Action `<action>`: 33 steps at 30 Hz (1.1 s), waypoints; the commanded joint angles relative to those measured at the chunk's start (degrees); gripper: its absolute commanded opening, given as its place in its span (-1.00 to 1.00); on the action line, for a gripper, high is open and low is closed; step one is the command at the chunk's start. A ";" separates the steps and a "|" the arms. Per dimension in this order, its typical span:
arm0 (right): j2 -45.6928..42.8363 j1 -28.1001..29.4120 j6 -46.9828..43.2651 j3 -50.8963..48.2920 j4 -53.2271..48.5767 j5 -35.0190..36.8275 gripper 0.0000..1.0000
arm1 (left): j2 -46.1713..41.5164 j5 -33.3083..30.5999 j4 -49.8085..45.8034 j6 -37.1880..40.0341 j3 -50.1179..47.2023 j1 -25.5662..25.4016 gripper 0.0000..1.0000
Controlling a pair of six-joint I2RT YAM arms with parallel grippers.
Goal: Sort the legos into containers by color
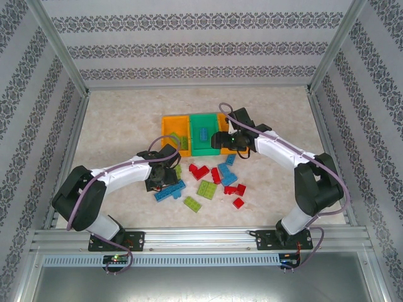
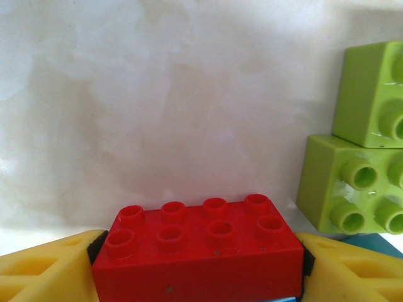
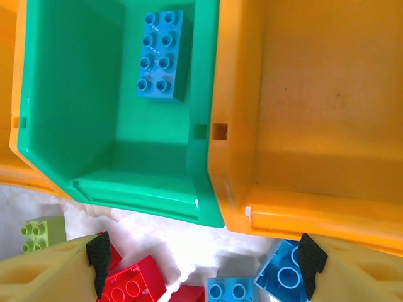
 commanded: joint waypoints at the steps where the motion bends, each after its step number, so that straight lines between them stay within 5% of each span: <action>1: -1.88 -0.91 -0.28 -1.35 -0.40 1.07 0.62 | 0.69 -0.96 -0.51 -0.52 0.04 -0.66 0.44; 13: -5.77 -3.39 -0.92 -4.62 -0.83 1.62 0.63 | -3.21 -4.55 -4.38 -0.13 2.67 -0.71 0.13; 20: -12.04 -6.53 -1.36 -10.21 -1.28 2.44 0.65 | -2.86 -5.50 -4.90 4.95 12.52 -1.08 0.06; 33: -23.28 -11.61 -0.27 -19.99 -4.55 1.89 0.63 | 27.45 11.49 0.74 20.49 55.23 -5.58 0.04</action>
